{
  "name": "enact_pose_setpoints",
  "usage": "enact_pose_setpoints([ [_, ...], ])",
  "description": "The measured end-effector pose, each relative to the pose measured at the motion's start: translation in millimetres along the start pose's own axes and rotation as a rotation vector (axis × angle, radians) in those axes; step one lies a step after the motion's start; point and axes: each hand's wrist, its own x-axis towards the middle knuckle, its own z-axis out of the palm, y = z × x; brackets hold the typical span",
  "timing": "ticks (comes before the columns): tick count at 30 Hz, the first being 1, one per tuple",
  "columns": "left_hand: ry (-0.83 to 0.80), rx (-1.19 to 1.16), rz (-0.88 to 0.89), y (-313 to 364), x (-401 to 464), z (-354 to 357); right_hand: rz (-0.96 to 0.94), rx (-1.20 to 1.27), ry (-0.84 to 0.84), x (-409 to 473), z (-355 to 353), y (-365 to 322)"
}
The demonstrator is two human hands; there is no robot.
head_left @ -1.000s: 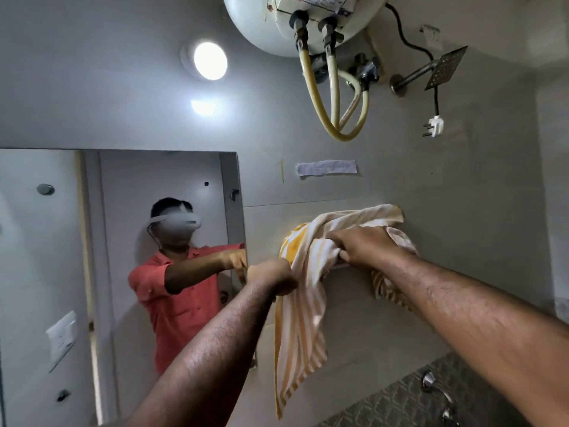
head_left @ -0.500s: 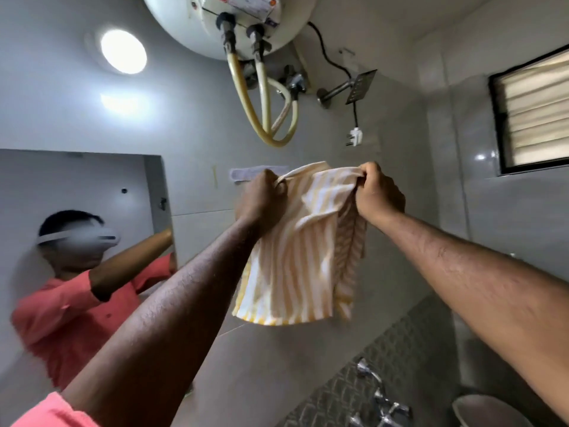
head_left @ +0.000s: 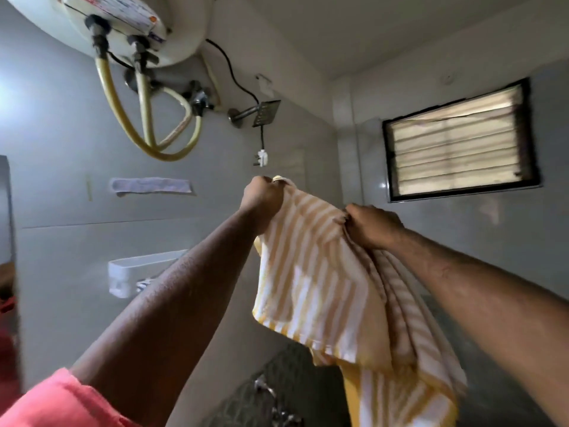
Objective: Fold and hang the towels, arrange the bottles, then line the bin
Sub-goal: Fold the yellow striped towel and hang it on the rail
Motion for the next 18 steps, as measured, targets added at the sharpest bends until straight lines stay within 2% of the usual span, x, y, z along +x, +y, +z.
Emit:
enact_pose_setpoints([
  [3,-0.052,0.065,0.082,24,-8,33,0.037,0.149,-0.066,3,-14,31],
  [5,-0.094,0.159,0.195,41,-15,54,0.011,0.494,-0.037,6,-21,47],
  [7,-0.126,0.237,0.304,55,-24,76,-0.010,0.908,-0.105,5,-27,55],
  [8,-0.128,0.258,0.341,61,-27,85,-0.015,1.023,-0.153,2,-32,55],
  [11,-0.076,0.269,0.354,77,-30,108,-0.053,0.978,-0.197,-7,-43,61],
  [15,-0.042,0.158,0.338,86,-19,116,0.018,0.847,0.065,-6,-54,70],
  [18,-0.230,0.030,0.337,80,-17,107,0.152,0.681,0.264,-1,-65,73],
])
